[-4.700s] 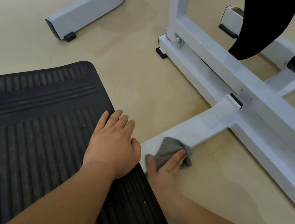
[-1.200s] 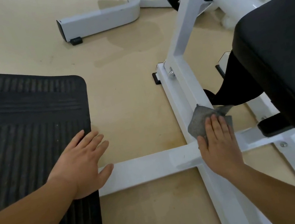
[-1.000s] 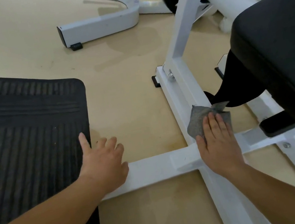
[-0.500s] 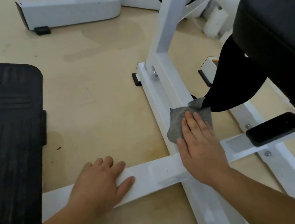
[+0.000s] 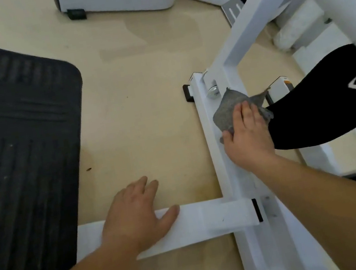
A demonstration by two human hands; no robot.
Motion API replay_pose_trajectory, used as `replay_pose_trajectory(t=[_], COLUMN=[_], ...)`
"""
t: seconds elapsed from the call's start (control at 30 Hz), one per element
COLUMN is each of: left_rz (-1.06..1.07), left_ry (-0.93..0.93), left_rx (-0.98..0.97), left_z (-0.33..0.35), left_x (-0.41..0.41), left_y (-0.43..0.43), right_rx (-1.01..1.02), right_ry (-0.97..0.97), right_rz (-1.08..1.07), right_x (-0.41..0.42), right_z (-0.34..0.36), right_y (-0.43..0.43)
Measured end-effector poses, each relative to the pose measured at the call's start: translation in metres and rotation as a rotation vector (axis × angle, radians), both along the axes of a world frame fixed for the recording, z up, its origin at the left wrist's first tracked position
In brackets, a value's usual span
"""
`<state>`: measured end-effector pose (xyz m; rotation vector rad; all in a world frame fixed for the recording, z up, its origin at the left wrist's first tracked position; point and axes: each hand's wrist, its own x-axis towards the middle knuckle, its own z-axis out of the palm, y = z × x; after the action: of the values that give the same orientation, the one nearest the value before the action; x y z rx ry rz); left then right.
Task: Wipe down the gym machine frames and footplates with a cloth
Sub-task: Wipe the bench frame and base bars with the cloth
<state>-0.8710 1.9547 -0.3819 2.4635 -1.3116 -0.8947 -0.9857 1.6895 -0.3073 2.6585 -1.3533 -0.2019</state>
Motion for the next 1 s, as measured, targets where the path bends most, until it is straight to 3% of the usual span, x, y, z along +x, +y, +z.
replay_pose_trajectory(t=[0.33,0.43,0.73,0.83,1.0], left_rz=[-0.048,-0.064,-0.065,-0.062,-0.067], left_ry=[-0.042,-0.029,0.007,0.006,-0.018], left_rx=[0.118,0.144,0.165,0.163,0.153], left_z=[-0.001,0.0,-0.001,0.001,0.001], left_x=[-0.001,0.0,0.003,0.003,0.0], left_y=[-0.003,-0.006,-0.009,-0.008,-0.004], right_rx=[-0.07,-0.094,0.024,-0.005,-0.065], right_ry=[-0.063,-0.003,-0.038,-0.08,0.017], right_rz=[-0.033,-0.11,0.039,0.031,-0.065], right_x=[-0.016,-0.009,0.06,0.06,0.039], right_z=[-0.004,-0.007,0.01,0.004,-0.006], right_y=[0.033,0.045,-0.066,-0.062,-0.025])
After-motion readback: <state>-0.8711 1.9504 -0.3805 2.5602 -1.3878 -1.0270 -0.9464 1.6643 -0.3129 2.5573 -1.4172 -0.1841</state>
